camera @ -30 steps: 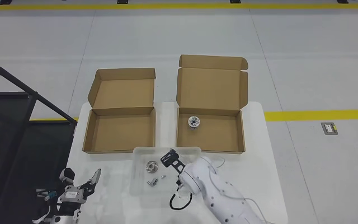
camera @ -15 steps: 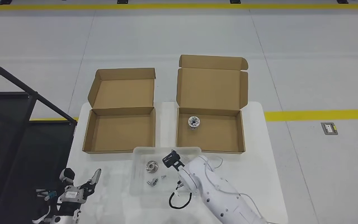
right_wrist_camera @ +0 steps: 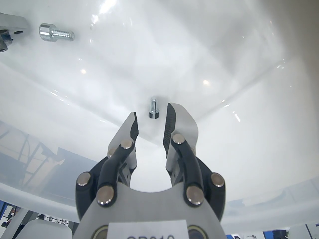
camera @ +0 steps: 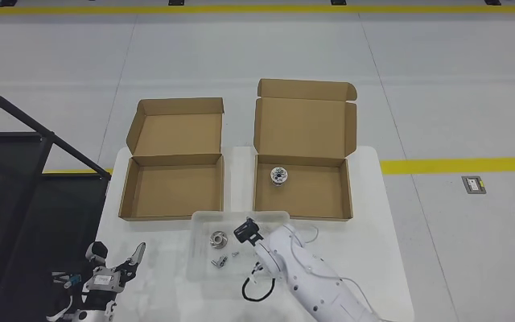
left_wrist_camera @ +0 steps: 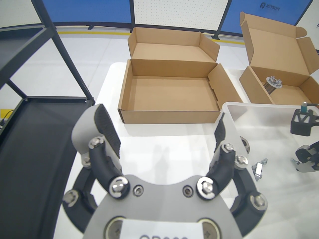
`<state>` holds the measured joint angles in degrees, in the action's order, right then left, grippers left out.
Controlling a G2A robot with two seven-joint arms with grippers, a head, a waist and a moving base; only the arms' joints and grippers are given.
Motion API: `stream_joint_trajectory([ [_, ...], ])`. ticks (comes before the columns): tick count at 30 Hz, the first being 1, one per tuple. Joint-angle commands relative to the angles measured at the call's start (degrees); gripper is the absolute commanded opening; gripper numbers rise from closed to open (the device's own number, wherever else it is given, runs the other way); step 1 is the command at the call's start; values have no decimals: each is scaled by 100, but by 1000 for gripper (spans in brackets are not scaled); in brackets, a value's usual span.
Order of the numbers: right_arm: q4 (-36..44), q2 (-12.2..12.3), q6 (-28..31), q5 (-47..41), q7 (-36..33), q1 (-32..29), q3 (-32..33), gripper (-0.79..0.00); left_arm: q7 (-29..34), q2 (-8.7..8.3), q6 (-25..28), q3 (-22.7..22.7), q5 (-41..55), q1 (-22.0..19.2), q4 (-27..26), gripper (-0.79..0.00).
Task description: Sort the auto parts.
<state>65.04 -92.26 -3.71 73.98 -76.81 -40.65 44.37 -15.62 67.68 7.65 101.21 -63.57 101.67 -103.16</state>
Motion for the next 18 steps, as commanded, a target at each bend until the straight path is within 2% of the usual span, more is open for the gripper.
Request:
stream_joint_trajectory([
  [1,-34,-14,-16,18,19,17,-3,-505,0,0,0,0,0,0,0,0],
  [11,-408,-115,18,-36,133,162,-34,-610,0,0,0,0,0,0,0,0],
  [13,-470,-133,23,-59,154,189,-28,-717,0,0,0,0,0,0,0,0],
  [18,-615,-187,60,-111,168,258,-52,-723,0,0,0,0,0,0,0,0],
])
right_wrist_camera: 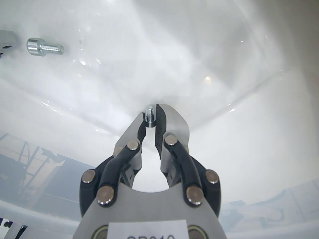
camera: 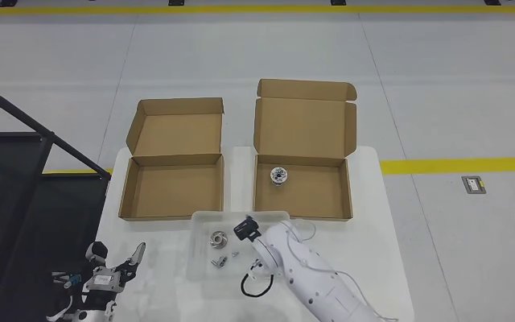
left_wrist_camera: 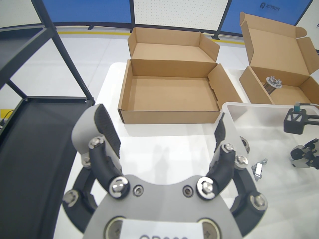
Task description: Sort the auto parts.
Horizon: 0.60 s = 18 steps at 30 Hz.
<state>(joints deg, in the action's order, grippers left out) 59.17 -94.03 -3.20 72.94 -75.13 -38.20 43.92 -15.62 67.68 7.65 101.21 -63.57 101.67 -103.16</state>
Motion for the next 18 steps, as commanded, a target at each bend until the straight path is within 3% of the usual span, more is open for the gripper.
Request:
stream_joint_trajectory([
  [1,-53,-20,17,-19,1,28,-10,-751,0,0,0,0,0,0,0,0],
  [2,-71,-29,24,-29,9,44,-10,-785,0,0,0,0,0,0,0,0],
  [9,328,-19,139,32,33,13,83,-785,0,0,0,0,0,0,0,0],
  [18,2495,336,1021,358,194,-720,937,-785,0,0,0,0,0,0,0,0],
])
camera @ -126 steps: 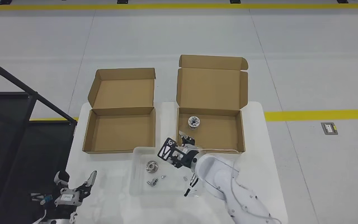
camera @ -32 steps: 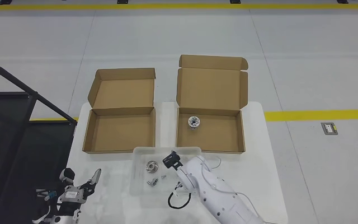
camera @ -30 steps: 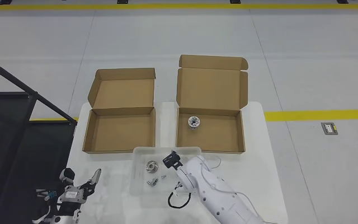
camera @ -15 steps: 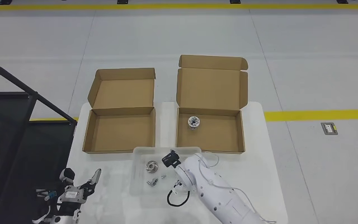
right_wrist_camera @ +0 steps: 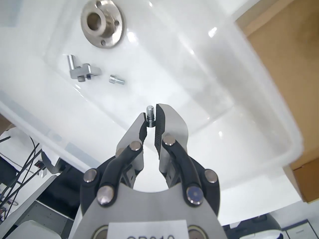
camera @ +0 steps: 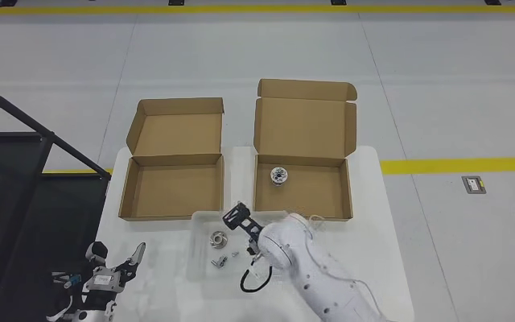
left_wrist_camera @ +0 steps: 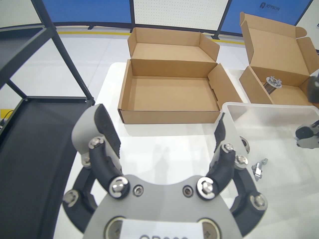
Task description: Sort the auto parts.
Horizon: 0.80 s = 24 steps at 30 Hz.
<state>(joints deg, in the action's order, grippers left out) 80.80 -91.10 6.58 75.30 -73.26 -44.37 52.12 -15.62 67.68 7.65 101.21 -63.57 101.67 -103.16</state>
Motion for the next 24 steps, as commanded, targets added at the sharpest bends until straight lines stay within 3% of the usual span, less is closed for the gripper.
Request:
stream_joint_trajectory([
  [1,599,84,36,291,16,-195,219,-785,0,0,0,0,0,0,0,0],
  [6,1563,236,229,861,379,-592,656,-785,0,0,0,0,0,0,0,0],
  [16,1563,236,229,861,379,-592,656,-785,0,0,0,0,0,0,0,0],
  [19,1295,226,-70,742,613,-581,799,-785,0,0,0,0,0,0,0,0],
  [24,342,168,-625,359,952,-67,1111,-785,0,0,0,0,0,0,0,0],
])
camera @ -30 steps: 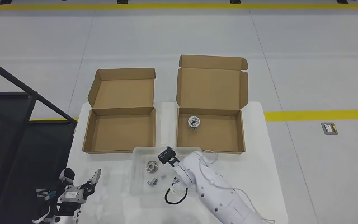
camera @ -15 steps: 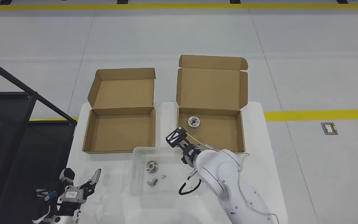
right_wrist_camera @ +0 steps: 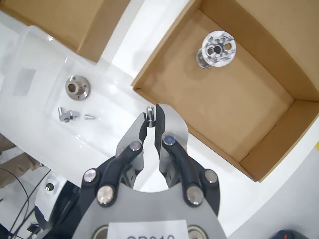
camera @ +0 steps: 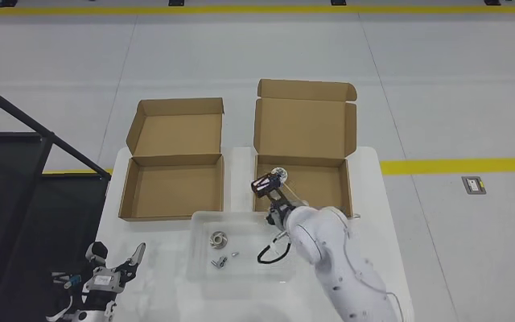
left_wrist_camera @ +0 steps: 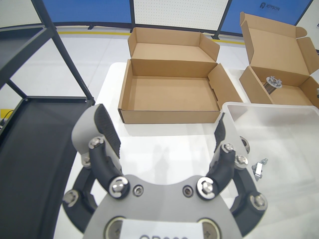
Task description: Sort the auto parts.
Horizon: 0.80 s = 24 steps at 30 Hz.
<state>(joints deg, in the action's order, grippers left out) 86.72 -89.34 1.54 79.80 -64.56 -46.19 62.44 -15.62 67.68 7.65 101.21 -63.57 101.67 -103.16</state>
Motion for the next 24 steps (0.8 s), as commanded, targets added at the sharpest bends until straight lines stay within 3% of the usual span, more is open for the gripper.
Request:
stream_joint_trajectory([
  [1,-465,-17,-194,-162,152,227,135,-785,0,0,0,0,0,0,0,0],
  [13,-2955,-126,-318,-711,952,1320,267,-785,0,0,0,0,0,0,0,0],
  [24,-4597,-249,159,-1088,1644,2090,120,-785,0,0,0,0,0,0,0,0],
])
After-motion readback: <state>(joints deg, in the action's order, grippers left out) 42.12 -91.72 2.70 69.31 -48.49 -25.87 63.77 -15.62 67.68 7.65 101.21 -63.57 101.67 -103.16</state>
